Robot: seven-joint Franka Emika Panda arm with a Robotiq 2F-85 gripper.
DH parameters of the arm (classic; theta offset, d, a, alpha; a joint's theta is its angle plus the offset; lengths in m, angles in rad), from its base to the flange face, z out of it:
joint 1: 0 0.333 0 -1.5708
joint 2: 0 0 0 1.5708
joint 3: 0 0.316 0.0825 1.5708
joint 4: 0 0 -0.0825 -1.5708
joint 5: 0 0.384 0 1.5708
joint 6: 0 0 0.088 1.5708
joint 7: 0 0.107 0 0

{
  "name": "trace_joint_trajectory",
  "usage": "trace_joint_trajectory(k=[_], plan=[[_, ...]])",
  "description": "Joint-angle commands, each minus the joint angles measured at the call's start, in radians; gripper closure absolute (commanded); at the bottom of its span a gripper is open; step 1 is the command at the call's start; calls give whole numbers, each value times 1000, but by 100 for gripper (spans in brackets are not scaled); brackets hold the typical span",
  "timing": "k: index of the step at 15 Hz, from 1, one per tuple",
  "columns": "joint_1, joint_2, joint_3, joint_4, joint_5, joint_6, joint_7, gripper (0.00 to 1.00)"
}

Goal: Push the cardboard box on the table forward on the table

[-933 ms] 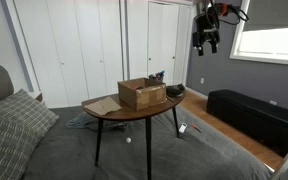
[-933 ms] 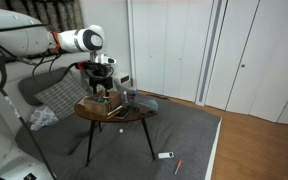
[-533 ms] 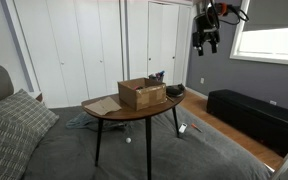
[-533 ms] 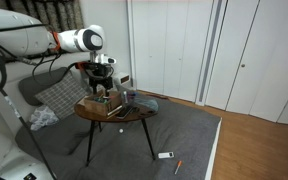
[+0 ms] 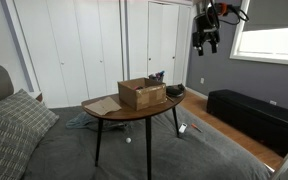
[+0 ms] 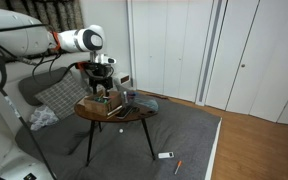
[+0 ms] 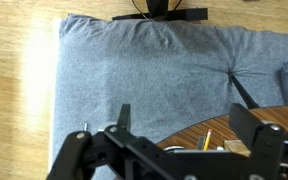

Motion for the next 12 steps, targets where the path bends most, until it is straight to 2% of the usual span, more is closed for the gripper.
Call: trace_joint_trajectory(k=[1, 8, 12], plan=[[9, 1, -8, 2, -2, -2, 1, 0], [75, 31, 35, -49, 69, 87, 11, 0], [104, 28, 63, -143, 88, 217, 65, 0]])
